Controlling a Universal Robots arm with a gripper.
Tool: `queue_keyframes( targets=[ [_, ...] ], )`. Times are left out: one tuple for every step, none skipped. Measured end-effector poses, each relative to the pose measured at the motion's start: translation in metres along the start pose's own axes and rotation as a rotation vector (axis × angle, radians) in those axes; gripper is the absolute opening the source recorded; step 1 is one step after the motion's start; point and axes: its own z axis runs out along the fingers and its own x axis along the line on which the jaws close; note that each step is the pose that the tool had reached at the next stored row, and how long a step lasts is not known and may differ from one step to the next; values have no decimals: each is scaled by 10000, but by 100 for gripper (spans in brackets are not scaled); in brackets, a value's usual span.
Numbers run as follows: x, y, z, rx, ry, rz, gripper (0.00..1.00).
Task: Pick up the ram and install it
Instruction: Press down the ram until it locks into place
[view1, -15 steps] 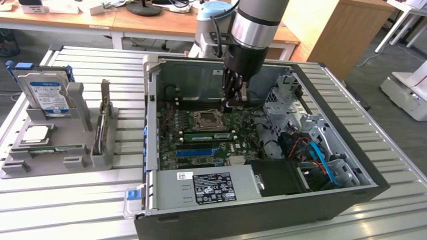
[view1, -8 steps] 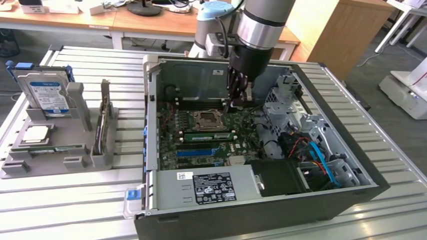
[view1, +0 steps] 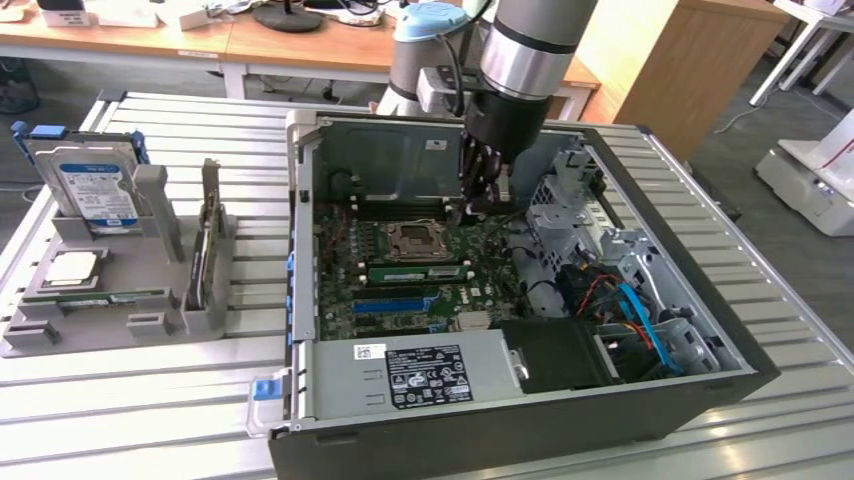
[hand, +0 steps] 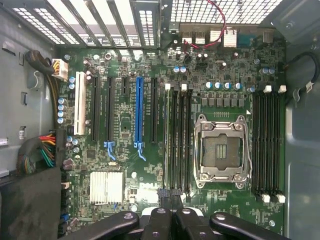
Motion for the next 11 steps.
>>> queue_keyframes(
  targets=[
    [0,0,0,0,0,0,11],
    [0,0,0,0,0,0,11],
    [0,0,0,0,0,0,11],
    [0,0,1,1,-1,0,11],
    [-1,-1,4,1,-3,0,11],
    [-1,-1,10,1,-7,0,11],
    [0,-1,14,1,-7,-1,11],
    [0,-1,19,0,-10,0,11],
    [0,-1,24,0,-10,0,11],
    [0,-1,30,0,-10,0,11],
    [0,-2,36,0,-11,-1,11]
  ],
)
